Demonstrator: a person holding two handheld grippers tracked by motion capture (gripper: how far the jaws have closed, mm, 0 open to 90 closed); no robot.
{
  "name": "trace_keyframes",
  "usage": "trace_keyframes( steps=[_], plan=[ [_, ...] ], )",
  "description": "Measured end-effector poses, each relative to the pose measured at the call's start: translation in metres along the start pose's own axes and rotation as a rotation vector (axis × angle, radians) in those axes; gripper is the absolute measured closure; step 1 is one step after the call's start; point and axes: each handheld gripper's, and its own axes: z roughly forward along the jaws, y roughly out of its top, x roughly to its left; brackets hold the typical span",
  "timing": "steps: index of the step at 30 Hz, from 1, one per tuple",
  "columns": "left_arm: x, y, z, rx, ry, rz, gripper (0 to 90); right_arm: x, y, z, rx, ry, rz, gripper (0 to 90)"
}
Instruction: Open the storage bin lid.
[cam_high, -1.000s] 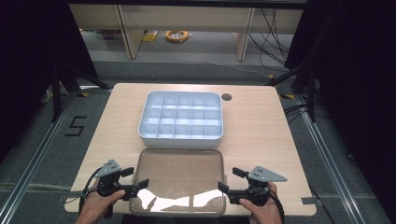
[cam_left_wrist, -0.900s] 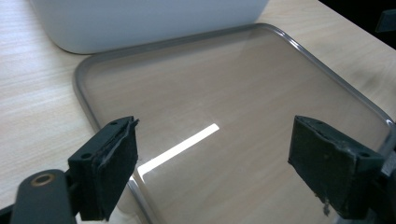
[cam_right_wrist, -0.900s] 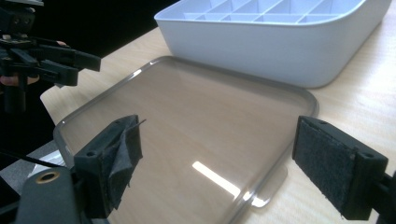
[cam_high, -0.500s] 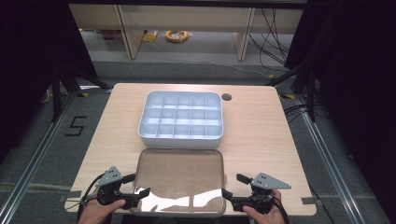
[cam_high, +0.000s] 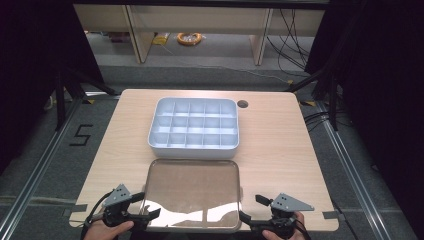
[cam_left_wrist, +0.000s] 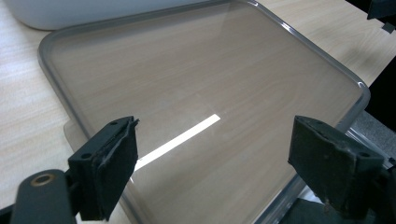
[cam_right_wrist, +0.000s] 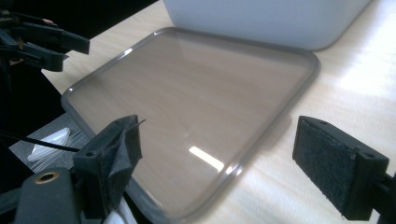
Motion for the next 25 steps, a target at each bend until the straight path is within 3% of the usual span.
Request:
trace_keyframes(
  steps=[1, 2, 3, 4, 7, 10, 11, 14, 15, 17, 18, 20, 23, 24, 25],
  plan=[
    [-0.001, -0.001, -0.002, 0.006, 0.0, 0.005, 15.2, 0.004, -0.002, -0.001, 0.0, -0.006, 0.04, 16.2],
    [-0.002, -0.002, -0.002, 0.007, -0.003, -0.004, 15.2, 0.003, -0.004, -0.003, -0.004, -0.006, 0.003, 16.2],
    [-0.003, -0.004, -0.002, 0.011, 0.001, -0.013, 15.2, 0.003, -0.005, -0.003, -0.008, -0.012, -0.001, 16.3],
    [-0.003, -0.004, -0.004, 0.026, 0.003, -0.003, 15.2, 0.008, -0.006, -0.006, 0.005, -0.004, 0.037, 16.3],
    [-0.005, -0.008, -0.005, 0.02, -0.005, -0.009, 15.3, 0.008, -0.01, -0.008, 0.0, -0.003, 0.026, 16.2],
    [-0.007, -0.01, -0.008, 0.018, -0.005, -0.008, 15.2, 0.011, -0.013, -0.011, 0.02, -0.021, 0.05, 16.2],
    [-0.007, -0.011, -0.009, 0.018, -0.006, -0.005, 15.2, 0.008, -0.013, -0.011, 0.016, -0.027, 0.003, 16.2],
    [-0.007, -0.012, -0.009, 0.029, -0.006, -0.011, 15.2, 0.008, -0.014, -0.01, 0.017, -0.017, 0.002, 16.2],
    [-0.007, -0.012, -0.008, 0.031, -0.001, -0.01, 15.2, 0.01, -0.015, -0.01, 0.046, -0.017, 0.036, 16.3],
    [-0.005, -0.012, -0.007, 0.032, -0.005, -0.02, 15.3, 0.008, -0.015, -0.007, 0.033, -0.011, 0.011, 16.4],
    [-0.005, -0.012, -0.007, 0.034, -0.008, -0.033, 15.3, 0.009, -0.016, -0.007, 0.04, -0.014, 0.032, 16.4],
    [-0.004, -0.012, -0.007, 0.037, -0.012, -0.046, 15.2, 0.006, -0.016, -0.008, 0.057, -0.016, 0.031, 16.5],
    [-0.003, -0.012, -0.006, 0.041, -0.012, -0.04, 15.2, 0.004, -0.016, -0.008, 0.055, 0.014, 0.064, 16.6],
    [-0.003, -0.012, -0.006, 0.04, -0.016, -0.04, 15.2, 0.005, -0.016, -0.009, 0.065, -0.013, 0.089, 16.7],
    [-0.002, -0.012, -0.006, 0.038, -0.024, -0.044, 15.2, 0.003, -0.017, -0.009, 0.055, -0.015, 0.064, 16.7]
  ],
)
